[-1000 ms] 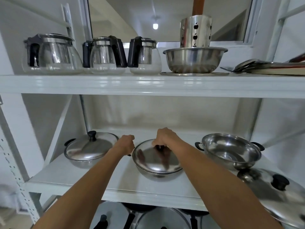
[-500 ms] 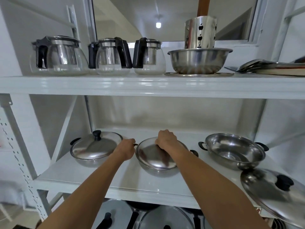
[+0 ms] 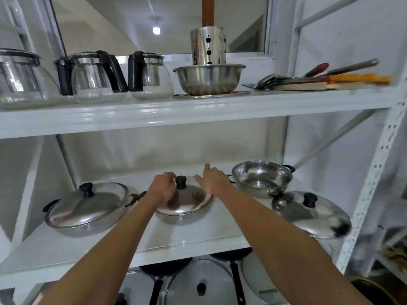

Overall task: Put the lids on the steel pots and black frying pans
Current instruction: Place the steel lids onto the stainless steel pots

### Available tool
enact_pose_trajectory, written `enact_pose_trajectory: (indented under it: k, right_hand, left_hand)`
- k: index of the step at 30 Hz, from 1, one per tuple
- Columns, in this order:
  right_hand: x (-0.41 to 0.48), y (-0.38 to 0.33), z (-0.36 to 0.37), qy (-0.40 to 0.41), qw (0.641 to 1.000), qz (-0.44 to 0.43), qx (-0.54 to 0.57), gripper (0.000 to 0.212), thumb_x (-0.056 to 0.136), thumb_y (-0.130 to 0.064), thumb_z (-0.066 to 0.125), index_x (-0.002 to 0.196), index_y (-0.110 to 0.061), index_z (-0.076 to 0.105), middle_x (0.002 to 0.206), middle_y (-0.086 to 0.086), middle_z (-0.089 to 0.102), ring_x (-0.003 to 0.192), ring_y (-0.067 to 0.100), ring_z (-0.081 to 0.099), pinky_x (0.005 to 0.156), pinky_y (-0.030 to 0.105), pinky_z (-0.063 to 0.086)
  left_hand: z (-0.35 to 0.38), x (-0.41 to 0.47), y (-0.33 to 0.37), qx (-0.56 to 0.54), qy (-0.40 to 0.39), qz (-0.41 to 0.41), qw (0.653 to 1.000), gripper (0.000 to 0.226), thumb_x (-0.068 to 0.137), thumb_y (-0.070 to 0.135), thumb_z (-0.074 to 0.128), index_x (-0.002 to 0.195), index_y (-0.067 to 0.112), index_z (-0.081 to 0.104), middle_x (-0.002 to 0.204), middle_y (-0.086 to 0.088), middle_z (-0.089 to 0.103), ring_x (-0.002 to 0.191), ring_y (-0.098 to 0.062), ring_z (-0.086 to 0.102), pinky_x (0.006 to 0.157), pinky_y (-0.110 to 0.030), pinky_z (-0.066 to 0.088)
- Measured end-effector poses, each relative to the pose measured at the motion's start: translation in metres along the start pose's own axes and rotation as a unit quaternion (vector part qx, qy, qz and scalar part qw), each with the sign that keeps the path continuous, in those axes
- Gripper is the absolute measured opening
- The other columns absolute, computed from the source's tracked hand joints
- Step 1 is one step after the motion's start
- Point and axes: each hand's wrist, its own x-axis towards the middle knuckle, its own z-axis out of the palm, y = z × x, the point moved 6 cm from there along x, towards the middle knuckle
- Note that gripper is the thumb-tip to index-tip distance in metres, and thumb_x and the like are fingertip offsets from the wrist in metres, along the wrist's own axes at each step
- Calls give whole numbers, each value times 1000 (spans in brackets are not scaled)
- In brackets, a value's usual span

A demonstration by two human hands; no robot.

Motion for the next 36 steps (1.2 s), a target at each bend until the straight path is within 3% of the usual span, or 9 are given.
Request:
enact_pose_trajectory:
  k: [5, 8, 11, 14, 17, 22, 31, 33, 36]
  right_hand:
    - [-47, 90, -54, 27, 997, 68, -41, 39, 103, -33, 40, 129, -6, 49, 126, 22, 59, 110, 39, 60, 81, 41, 46]
    - [-72, 144, -80, 7, 993, 94, -68, 39, 101, -30, 45, 132, -7, 54, 129, 14, 60, 118, 32, 57, 95, 42, 46]
    - [-88, 215, -86, -12, 981, 172, -86, 31, 97, -34, 51, 117, -14, 63, 101, 2, 66, 94, 23, 64, 79, 33, 47]
    - [-94, 278, -86, -19, 965, 231, -124, 19, 94, -36, 57, 93, -17, 59, 72, -4, 55, 64, 13, 53, 69, 29, 42]
    - [-83, 319, -71, -48, 960, 244, -126, 23, 93, -40, 55, 88, -18, 54, 74, -3, 55, 68, 15, 54, 71, 30, 41]
    - [-55, 338, -43, -107, 965, 204, -124, 23, 91, -35, 53, 102, -16, 61, 83, -1, 58, 86, 21, 61, 78, 32, 46]
    - [-65, 332, -62, -165, 958, 206, -109, 24, 92, -34, 58, 77, -15, 58, 78, 2, 59, 64, 17, 54, 55, 28, 39]
    - [-72, 324, -72, -165, 959, 197, -123, 25, 89, -37, 61, 77, -16, 59, 76, 1, 58, 63, 16, 54, 52, 27, 37]
    - [-83, 307, -86, -158, 962, 191, -118, 26, 89, -40, 61, 87, -14, 60, 76, 2, 57, 62, 16, 55, 52, 27, 37]
  left_hand:
    - [68, -5, 104, -42, -53, 81, 994, 42, 95, 8, 42, 133, 6, 59, 134, -20, 62, 125, -36, 56, 103, -37, 45]
    - [101, -18, 154, -40, -70, 127, 989, 39, 93, 8, 42, 125, 6, 63, 129, -19, 65, 117, -37, 60, 96, -40, 50]
    - [133, -24, 186, -13, -129, 144, 981, 38, 98, 5, 37, 128, 0, 61, 130, -20, 61, 117, -37, 59, 95, -38, 47]
    - [159, -13, 203, -6, -165, 145, 976, 35, 100, 8, 36, 123, 1, 62, 128, -18, 63, 114, -34, 60, 94, -37, 47]
    - [175, 5, 216, -5, -156, 125, 980, 30, 99, 12, 39, 117, 4, 62, 117, -18, 67, 104, -33, 64, 80, -32, 48]
    - [194, 23, 227, 2, -132, 98, 986, 31, 98, 15, 43, 118, 5, 64, 107, -17, 71, 93, -33, 67, 84, -43, 56]
    - [179, 20, 215, 86, -139, 86, 983, 32, 98, 19, 42, 119, 6, 62, 119, -19, 67, 108, -35, 63, 83, -36, 49]
    - [170, 15, 212, 89, -131, 89, 983, 32, 97, 17, 39, 118, 5, 61, 116, -21, 67, 109, -37, 60, 79, -35, 45]
    - [154, 3, 205, 91, -119, 98, 984, 36, 97, 15, 39, 123, 4, 60, 124, -21, 63, 114, -37, 57, 89, -39, 48]
